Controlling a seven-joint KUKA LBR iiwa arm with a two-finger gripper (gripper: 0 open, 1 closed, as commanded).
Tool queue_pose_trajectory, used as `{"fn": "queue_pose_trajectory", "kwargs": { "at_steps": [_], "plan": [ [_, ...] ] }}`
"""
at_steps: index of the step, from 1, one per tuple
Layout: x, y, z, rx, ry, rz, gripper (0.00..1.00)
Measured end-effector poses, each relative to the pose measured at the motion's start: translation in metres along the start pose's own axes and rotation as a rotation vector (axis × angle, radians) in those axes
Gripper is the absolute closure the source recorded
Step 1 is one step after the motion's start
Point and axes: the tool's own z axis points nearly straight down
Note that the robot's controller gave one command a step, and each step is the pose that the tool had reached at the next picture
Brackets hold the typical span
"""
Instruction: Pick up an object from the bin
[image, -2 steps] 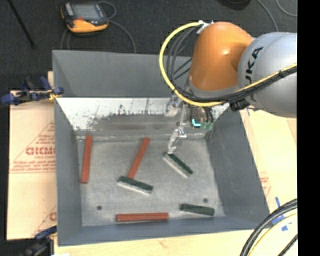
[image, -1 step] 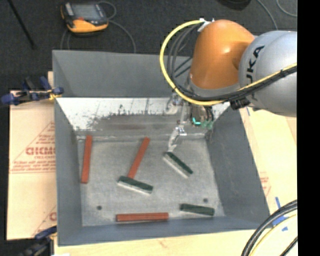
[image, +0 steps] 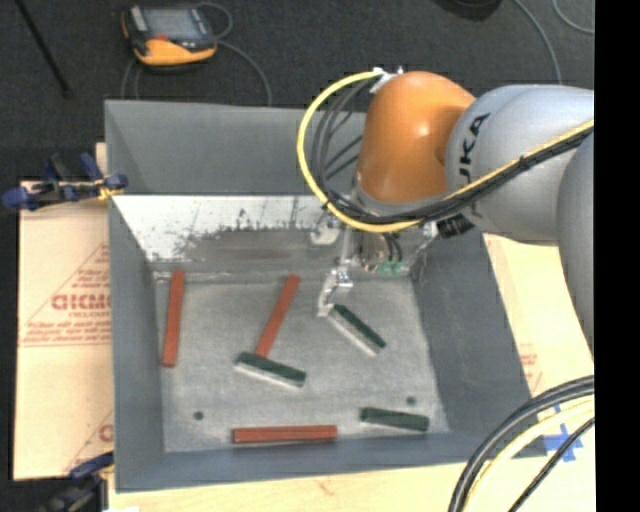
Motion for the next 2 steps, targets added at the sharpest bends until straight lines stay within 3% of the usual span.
{"fn": "queue_pose_trajectory", "kwargs": {
  "at_steps": [1,2],
  "plan": [
    [-0.0051,-0.0044,0.1062,0.001,-0.001,-0.143,1.0],
    [-0.003,-0.0038,0.1089,0.0,0.005,-0.142,0.0]
  ]
}}
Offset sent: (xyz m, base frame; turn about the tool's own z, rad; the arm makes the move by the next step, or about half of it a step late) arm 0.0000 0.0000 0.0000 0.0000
